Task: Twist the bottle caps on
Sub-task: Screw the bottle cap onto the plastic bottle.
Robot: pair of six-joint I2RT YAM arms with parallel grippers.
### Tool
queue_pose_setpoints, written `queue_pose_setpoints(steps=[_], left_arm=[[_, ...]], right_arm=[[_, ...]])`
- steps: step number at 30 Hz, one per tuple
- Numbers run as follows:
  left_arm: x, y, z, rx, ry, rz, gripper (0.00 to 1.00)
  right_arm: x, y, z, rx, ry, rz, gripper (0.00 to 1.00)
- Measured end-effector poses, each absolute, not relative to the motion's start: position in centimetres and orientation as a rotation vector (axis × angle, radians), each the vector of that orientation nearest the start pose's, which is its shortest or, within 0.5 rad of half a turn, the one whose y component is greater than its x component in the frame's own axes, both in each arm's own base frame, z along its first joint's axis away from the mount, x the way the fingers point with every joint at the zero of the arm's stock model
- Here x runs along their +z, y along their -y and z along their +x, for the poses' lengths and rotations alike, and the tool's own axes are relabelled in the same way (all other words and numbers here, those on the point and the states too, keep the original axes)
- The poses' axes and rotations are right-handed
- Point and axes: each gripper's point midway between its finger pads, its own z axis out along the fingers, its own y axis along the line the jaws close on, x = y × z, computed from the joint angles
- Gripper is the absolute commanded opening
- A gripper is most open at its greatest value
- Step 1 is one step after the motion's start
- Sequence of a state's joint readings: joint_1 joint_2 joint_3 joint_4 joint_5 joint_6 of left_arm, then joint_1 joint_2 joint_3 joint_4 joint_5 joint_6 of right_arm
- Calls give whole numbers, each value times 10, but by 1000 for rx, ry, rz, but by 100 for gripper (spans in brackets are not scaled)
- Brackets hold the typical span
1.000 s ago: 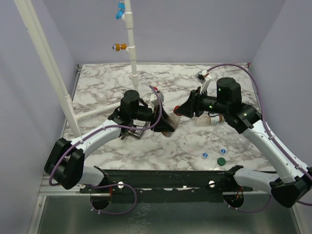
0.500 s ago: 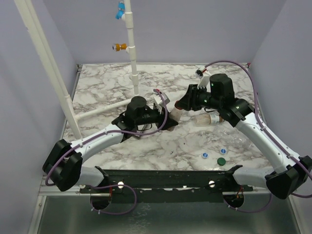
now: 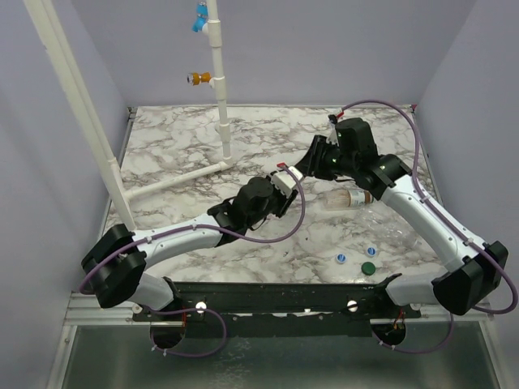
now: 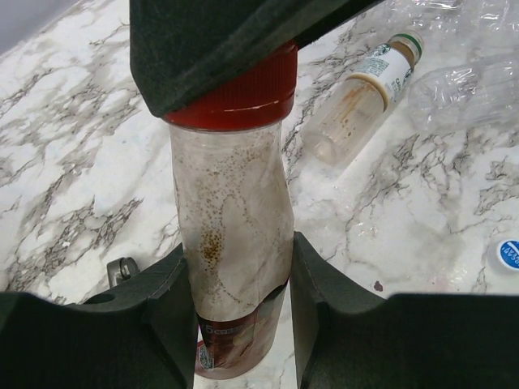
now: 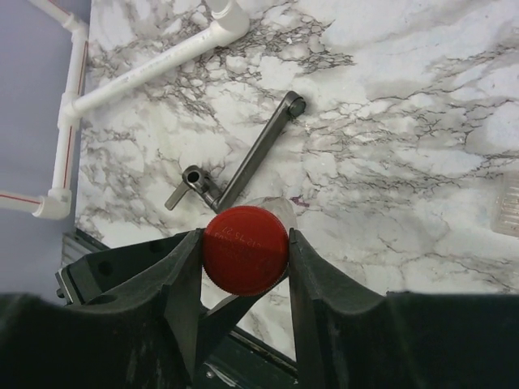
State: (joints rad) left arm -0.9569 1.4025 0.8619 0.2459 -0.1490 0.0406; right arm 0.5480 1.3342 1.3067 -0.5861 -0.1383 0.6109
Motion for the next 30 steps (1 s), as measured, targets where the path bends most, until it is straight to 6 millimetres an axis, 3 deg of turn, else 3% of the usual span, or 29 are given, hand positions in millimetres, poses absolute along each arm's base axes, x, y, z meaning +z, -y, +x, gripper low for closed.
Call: queue_pose_setpoints(steps=[4, 7, 11, 18, 21, 30], left_arm=[[191, 345, 278, -479, -1680, 834, 0], [202, 347, 278, -511, -1644, 835, 0], [217, 342, 279, -629, -1615, 848, 0], [219, 316, 277, -917, -1649, 854, 0], [220, 315, 258, -1074, -1653, 894, 0], [239, 315, 204, -1441, -1577, 1001, 0]], right_arm=[[257, -240, 304, 772, -2299, 43, 82], [254, -235, 302, 735, -2321, 70, 92], [263, -229, 300, 715, -2292, 76, 96], [312, -223, 279, 800, -2091, -70, 95], [322, -227, 270, 849, -2029, -176, 94], [319, -257, 247, 1027, -1983, -452, 87]])
